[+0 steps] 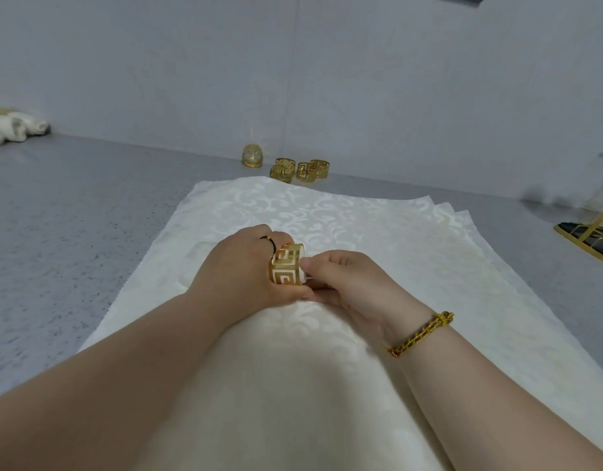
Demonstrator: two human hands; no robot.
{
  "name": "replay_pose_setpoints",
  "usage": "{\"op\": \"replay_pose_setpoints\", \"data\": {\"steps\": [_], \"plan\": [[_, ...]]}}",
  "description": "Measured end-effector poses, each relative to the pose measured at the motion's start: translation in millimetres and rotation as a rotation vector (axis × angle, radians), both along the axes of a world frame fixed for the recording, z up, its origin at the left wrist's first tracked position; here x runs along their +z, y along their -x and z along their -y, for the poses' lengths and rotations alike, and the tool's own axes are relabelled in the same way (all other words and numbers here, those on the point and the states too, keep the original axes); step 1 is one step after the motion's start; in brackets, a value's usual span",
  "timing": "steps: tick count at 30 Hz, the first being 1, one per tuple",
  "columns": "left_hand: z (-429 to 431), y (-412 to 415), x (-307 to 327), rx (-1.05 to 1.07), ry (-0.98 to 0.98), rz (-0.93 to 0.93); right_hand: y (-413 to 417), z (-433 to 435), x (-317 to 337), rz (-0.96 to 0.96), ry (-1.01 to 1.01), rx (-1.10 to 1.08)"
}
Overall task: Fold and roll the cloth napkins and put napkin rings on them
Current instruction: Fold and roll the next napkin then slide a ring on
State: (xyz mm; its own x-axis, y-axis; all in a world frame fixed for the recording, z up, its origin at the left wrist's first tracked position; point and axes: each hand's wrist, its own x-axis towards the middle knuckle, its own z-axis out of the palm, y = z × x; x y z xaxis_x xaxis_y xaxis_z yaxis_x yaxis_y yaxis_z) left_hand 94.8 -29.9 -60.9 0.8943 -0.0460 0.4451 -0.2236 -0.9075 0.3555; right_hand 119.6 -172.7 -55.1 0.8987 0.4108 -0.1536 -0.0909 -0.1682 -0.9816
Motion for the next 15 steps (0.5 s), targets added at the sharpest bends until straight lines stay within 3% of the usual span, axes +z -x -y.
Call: {"op": "replay_pose_setpoints", "data": {"steps": [7,12,15], "plan": [[5,0,-3,-0.017,-0.038,0.061,1,-7,5,0.041,0.090,-0.044],[4,2,4,0.036,-0.160,0.151,-4,-3,6,-0.070,-0.035,-0.072],[-2,5,11,0.100,-0.124,0.063,-6,6,10,-0.091,-0.057,-0.072]]}}
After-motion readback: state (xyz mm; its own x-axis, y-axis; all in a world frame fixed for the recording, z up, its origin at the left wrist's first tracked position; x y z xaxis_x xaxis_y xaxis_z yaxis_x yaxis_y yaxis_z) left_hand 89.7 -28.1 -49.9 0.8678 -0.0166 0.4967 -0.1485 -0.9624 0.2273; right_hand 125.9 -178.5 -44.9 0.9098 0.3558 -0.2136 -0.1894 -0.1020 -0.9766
